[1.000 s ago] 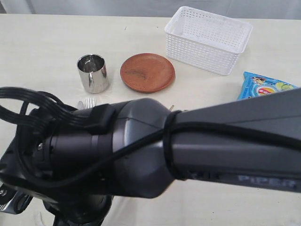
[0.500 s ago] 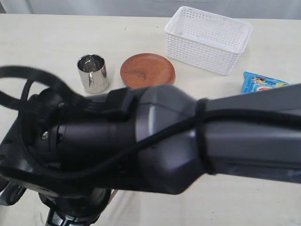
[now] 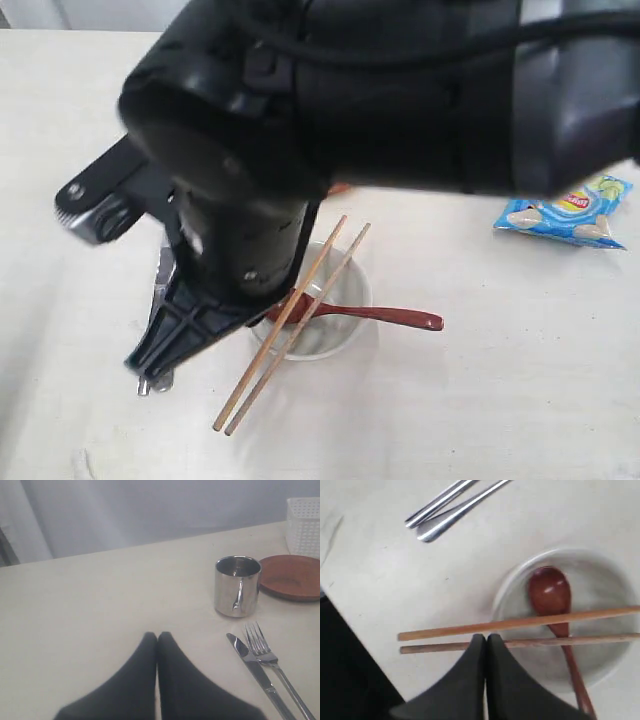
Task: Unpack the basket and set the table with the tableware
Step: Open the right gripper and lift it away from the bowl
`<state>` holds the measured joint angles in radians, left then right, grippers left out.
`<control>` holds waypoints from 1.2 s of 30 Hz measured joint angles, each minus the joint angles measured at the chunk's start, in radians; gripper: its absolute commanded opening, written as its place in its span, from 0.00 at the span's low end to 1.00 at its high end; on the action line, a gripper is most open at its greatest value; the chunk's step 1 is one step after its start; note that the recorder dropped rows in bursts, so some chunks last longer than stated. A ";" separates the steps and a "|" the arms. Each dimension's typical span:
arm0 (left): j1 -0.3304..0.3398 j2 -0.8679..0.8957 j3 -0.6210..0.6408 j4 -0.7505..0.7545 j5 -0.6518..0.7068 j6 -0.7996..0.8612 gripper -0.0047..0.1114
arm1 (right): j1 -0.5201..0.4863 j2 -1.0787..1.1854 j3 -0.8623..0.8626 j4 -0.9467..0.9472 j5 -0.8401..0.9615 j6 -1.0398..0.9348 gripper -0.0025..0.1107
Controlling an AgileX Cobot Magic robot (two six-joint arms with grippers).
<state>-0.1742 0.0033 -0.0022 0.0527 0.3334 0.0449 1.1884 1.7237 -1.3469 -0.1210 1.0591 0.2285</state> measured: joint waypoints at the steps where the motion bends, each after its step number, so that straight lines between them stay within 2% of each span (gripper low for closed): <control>1: 0.000 0.000 0.000 0.000 0.000 0.000 0.04 | -0.022 -0.013 0.000 0.000 -0.005 0.000 0.02; 5: 0.000 0.000 0.000 0.000 0.000 0.000 0.04 | -0.085 -0.120 0.000 -0.010 -0.074 0.000 0.02; 11: 0.000 0.000 0.000 0.000 0.000 0.000 0.04 | -0.109 -0.345 0.000 -0.122 -0.178 0.066 0.02; 20: 0.000 0.000 0.000 0.000 0.000 0.000 0.04 | -0.109 -0.565 0.015 -0.194 -0.051 0.134 0.02; 27: 0.000 0.000 0.000 0.000 0.000 0.000 0.04 | -0.110 -0.835 0.153 -0.212 -0.272 0.149 0.02; 30: 0.000 0.000 0.000 0.000 0.000 0.000 0.04 | -0.110 -0.935 0.218 -0.247 -0.313 0.183 0.02; 32: 0.000 0.000 0.000 0.000 0.000 0.000 0.04 | -0.110 -0.983 0.244 -0.362 -0.232 0.336 0.02; 36: 0.000 0.000 0.000 0.000 0.000 0.000 0.04 | -0.113 -1.005 0.270 -0.662 0.087 0.536 0.05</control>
<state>-0.1742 0.0033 -0.0022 0.0527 0.3334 0.0449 1.0753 0.7188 -1.0768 -0.7833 1.1458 0.7640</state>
